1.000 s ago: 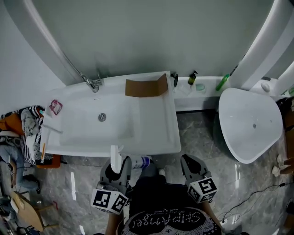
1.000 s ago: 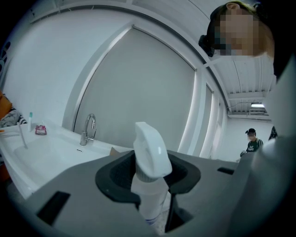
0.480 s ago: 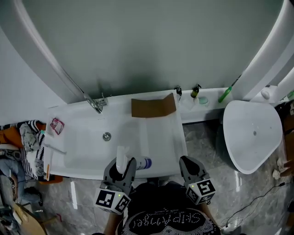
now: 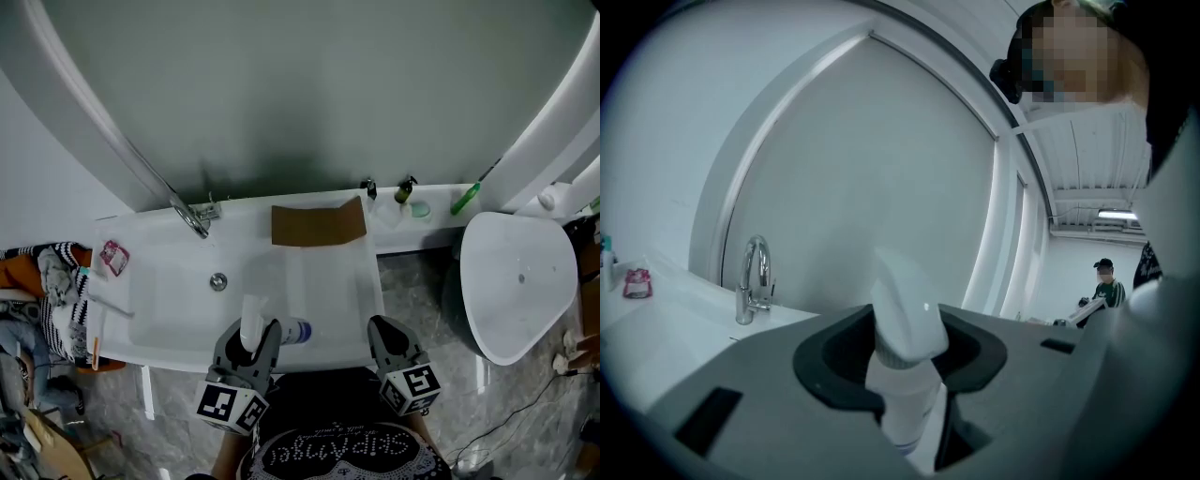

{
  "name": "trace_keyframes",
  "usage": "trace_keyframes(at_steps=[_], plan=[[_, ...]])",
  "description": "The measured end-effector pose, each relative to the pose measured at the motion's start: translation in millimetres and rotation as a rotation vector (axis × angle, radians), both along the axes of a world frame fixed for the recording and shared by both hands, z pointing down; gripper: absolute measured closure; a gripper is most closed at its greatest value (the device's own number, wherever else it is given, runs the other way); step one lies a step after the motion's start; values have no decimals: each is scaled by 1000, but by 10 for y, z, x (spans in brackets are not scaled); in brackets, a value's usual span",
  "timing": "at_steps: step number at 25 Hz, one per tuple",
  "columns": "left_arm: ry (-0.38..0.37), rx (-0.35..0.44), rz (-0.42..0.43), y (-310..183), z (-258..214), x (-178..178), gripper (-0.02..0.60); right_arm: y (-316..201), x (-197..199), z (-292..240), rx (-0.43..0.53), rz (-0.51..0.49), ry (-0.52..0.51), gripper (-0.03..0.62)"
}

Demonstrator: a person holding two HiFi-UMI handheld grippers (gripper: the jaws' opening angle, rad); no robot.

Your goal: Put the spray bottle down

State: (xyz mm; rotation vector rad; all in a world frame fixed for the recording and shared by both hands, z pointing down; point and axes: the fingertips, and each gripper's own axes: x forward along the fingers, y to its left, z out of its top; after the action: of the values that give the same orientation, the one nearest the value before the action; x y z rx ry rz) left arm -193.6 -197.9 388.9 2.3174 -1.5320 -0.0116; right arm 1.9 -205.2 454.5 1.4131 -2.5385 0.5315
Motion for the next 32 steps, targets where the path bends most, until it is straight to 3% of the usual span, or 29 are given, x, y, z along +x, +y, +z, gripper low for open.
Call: trace_keyframes(at_steps=[8,11,18,22,28,32], plan=[[8,84,-119,36,-206,98,430,-249,122,-38,38,-82,18,565],[-24,138,-140,-70,-227,158,430,-331,167,25,35,-99,30,565],[-94,207,-86,-506,-166,513,431,-324,334,-20,65,-106,4,565],[-87,188,-51,-834,33,740,431,-362,511,-31,66,-61,-8,565],[-197,169,-46,-1171,446,968,431,-353,651,42,51,-16,-19,565],[-217,194,-53,-1255,637,1026,431,-348,720,47,53,4,-21,565]])
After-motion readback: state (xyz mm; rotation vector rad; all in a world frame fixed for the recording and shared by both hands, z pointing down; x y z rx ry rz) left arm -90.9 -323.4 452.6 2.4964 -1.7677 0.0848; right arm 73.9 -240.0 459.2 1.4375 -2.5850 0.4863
